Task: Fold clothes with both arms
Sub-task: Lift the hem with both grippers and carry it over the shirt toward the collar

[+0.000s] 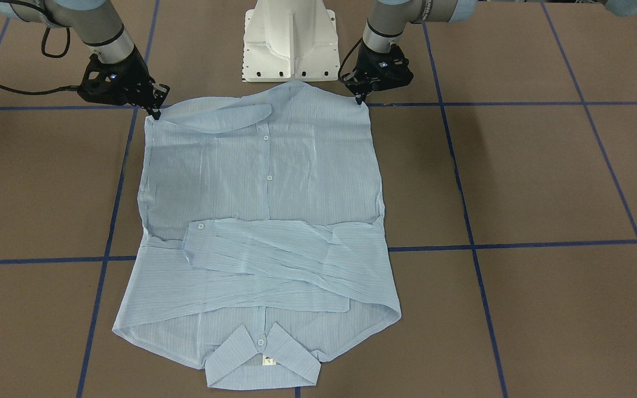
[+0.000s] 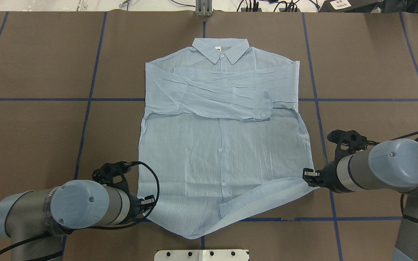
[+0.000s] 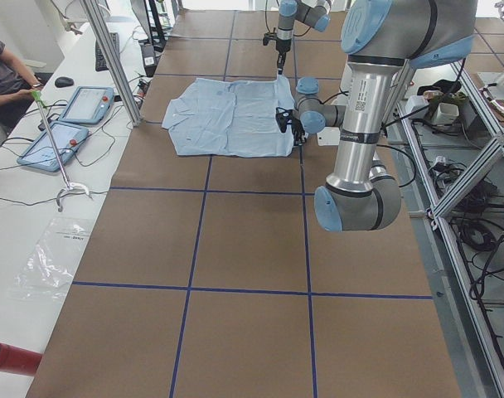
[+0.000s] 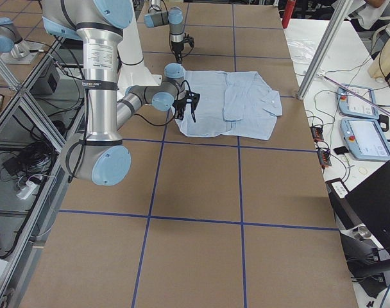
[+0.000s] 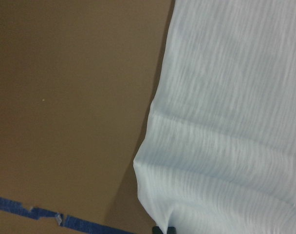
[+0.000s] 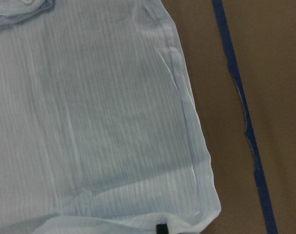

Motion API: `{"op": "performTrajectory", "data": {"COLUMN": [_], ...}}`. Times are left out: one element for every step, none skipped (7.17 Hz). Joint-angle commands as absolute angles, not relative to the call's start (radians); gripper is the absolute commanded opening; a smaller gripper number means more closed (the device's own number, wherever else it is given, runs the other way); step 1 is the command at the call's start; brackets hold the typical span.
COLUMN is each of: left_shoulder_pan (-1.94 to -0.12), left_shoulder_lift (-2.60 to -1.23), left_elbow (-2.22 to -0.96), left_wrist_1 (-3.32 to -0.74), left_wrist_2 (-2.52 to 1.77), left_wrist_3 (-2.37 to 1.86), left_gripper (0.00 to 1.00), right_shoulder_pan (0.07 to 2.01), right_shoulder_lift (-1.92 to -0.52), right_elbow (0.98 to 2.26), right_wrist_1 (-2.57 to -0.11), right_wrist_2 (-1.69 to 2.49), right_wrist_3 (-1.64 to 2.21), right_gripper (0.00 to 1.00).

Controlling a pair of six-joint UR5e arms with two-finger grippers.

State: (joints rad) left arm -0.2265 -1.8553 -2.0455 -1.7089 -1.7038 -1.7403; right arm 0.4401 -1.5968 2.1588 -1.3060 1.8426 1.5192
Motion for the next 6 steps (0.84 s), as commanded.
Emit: {"op": "performTrajectory", "data": {"left_shoulder_pan": [-0.247,-0.276,-0.313,-0.378,-0.443,-0.504], "left_shoulder_lift": [-1.861,-1.864,-1.867,-1.867,-1.867,-1.893], "left_elbow": [-2.057,-2.06,-2.062,-2.063,-2.065,-2.065], "left_wrist_1": [-1.71,-1.709,-1.709,-1.709,-1.71,-1.704], "left_wrist_2": [-1.706,-1.707,-1.721,-1.774,-1.807,-1.83], "left_wrist_3": [-1.738,-1.736,-1.692,-1.611,-1.556,-1.514], "left_gripper": [0.0,0.0,0.0,0.0,0.0,0.0], "right_shoulder_pan": [0.462,0.509,0.561,0.612,0.65,0.69], "right_shoulder_lift": [-1.588,-1.585,-1.544,-1.496,-1.444,-1.389], "right_elbow": [2.157,2.155,2.142,2.11,2.07,2.024], "right_wrist_1": [-1.307,-1.305,-1.31,-1.315,-1.318,-1.322], "right_wrist_2": [1.847,1.87,1.917,1.955,1.974,1.982], "right_wrist_3": [1.517,1.506,1.5,1.5,1.5,1.499], "right_gripper": [0.0,0.0,0.0,0.0,0.0,0.0]}}
